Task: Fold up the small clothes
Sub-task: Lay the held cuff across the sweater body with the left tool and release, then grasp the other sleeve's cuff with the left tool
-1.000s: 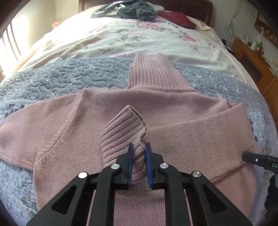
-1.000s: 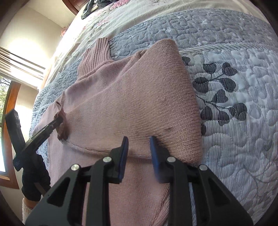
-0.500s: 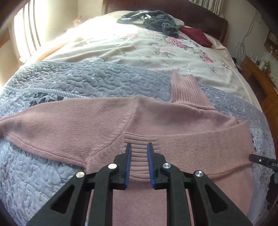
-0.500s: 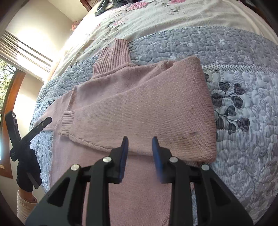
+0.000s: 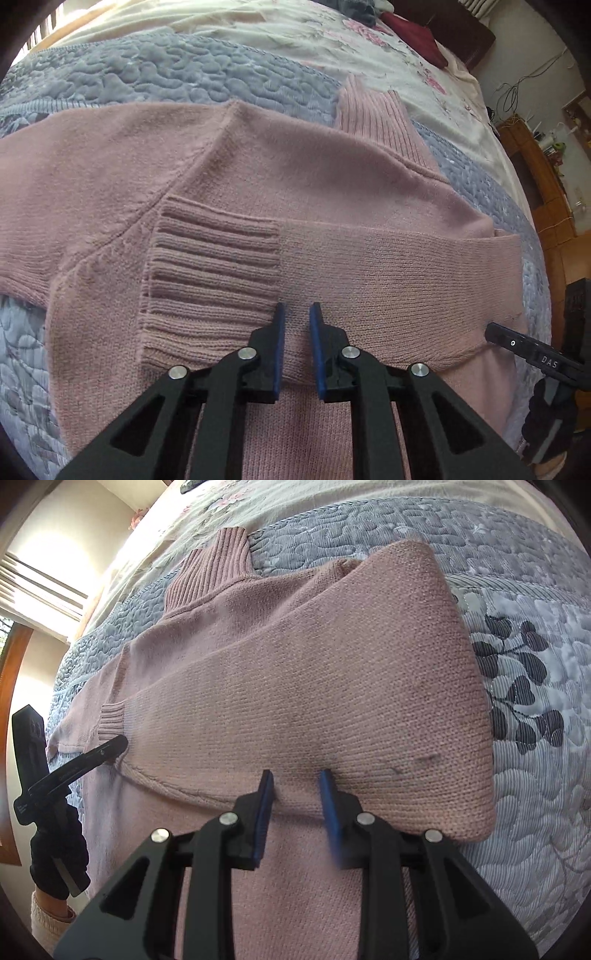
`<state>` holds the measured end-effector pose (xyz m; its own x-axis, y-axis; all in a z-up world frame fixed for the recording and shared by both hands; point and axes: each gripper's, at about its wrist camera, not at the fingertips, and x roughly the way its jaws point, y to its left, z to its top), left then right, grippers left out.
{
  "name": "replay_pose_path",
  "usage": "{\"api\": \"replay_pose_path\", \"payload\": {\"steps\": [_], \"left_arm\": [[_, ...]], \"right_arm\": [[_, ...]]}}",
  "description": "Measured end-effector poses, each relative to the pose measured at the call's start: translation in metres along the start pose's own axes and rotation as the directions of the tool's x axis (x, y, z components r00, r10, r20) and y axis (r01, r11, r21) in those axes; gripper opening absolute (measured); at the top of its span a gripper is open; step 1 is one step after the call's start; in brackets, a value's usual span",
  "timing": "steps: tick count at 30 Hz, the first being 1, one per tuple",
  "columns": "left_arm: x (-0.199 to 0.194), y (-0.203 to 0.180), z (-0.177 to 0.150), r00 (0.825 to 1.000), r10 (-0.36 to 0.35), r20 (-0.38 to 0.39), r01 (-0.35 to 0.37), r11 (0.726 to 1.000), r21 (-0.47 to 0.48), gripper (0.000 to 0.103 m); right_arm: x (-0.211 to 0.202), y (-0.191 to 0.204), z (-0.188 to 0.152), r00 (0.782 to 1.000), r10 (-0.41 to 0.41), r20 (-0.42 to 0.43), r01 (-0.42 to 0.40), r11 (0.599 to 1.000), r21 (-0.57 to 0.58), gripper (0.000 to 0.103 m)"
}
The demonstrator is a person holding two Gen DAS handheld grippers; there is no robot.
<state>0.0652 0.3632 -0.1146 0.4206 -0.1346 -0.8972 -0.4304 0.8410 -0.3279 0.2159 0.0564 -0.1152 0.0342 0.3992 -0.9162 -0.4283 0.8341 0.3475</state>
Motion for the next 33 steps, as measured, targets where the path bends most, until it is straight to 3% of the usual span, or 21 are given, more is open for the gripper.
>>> {"api": "replay_pose_path", "payload": {"steps": [4, 10, 15, 19, 24, 26, 29, 33], "left_arm": [[-0.044, 0.030, -0.004, 0.996, 0.021, 0.087, -0.020, 1.000, -0.019, 0.034], [-0.110, 0.151, -0.018, 0.978, 0.105, 0.181, -0.062, 0.972, -0.225, 0.039], [-0.153, 0.266, -0.036, 0.949, 0.187, 0.255, -0.051, 0.886, -0.462, 0.039], [-0.169, 0.333, -0.039, 0.929, 0.208, 0.307, 0.003, 0.824, -0.567, 0.039], [-0.175, 0.377, -0.028, 0.900, 0.163, 0.404, 0.138, 0.772, -0.621, 0.039], [-0.175, 0.389, -0.023, 0.891, 0.167, 0.422, 0.161, 0.752, -0.639, 0.039], [-0.177, 0.406, -0.017, 0.875, 0.189, 0.445, 0.179, 0.728, -0.662, 0.039], [-0.189, 0.434, -0.022, 0.837, 0.242, 0.490, 0.221, 0.670, -0.709, 0.039]], "right_arm": [[-0.017, 0.027, -0.010, 0.999, 0.025, 0.026, -0.023, 0.997, -0.069, 0.032], [-0.009, 0.086, -0.032, 0.998, 0.059, -0.005, -0.058, 0.980, -0.190, 0.039], [0.013, 0.130, -0.038, 0.997, 0.071, -0.030, -0.077, 0.963, -0.260, 0.039], [0.030, 0.147, -0.034, 0.996, 0.077, -0.045, -0.087, 0.960, -0.265, 0.039], [0.048, 0.152, -0.026, 0.997, 0.055, -0.046, -0.064, 0.967, -0.247, 0.039], [0.052, 0.149, -0.023, 0.998, 0.049, -0.045, -0.058, 0.970, -0.238, 0.038], [0.054, 0.146, -0.021, 0.998, 0.049, -0.040, -0.057, 0.971, -0.231, 0.038], [0.057, 0.145, -0.019, 0.999, 0.033, -0.041, -0.042, 0.971, -0.237, 0.038]]}}
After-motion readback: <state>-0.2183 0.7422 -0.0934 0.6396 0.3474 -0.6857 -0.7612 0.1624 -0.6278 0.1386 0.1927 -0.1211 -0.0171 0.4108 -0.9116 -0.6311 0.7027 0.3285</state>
